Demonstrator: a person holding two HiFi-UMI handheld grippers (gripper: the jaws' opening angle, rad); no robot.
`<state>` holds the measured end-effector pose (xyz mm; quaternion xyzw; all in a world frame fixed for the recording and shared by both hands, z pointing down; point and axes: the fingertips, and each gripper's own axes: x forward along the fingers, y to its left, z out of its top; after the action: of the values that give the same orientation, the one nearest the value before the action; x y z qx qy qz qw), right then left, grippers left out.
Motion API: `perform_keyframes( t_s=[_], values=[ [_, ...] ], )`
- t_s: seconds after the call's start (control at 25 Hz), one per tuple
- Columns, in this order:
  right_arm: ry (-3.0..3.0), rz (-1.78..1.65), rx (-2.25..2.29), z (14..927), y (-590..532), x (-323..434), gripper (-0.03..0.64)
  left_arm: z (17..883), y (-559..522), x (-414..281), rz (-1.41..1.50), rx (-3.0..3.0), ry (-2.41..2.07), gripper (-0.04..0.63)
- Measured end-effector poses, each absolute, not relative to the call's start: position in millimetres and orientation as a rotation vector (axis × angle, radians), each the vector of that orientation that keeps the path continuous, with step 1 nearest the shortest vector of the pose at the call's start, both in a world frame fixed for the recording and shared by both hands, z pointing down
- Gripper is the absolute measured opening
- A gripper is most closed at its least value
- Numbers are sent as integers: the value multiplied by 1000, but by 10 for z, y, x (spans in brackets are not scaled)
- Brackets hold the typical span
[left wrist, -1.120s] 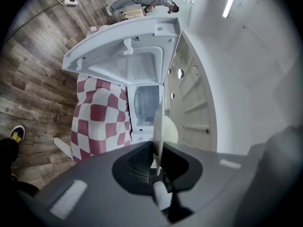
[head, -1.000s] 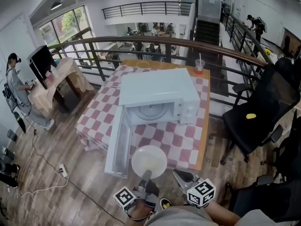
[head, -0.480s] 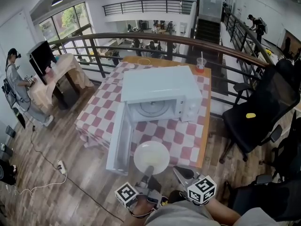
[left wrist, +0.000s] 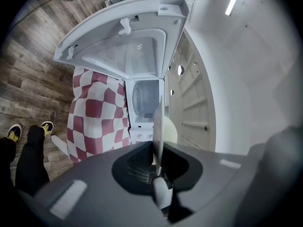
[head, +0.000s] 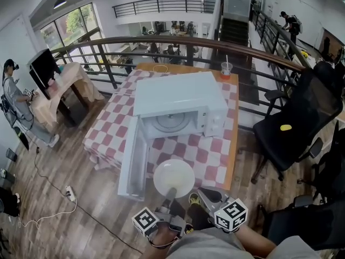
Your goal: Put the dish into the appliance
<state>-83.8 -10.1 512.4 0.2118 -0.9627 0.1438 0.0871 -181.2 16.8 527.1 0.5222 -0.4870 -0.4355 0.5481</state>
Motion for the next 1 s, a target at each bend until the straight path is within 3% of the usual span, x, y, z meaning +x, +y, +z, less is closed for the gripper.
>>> perform_keyframes(
  t_s=[1.0],
  values=[
    [-2861, 444, 661, 5177, -1242, -1313, -2, 5506, -1000, -2267, -974, 1208, -1190, 38]
  ],
)
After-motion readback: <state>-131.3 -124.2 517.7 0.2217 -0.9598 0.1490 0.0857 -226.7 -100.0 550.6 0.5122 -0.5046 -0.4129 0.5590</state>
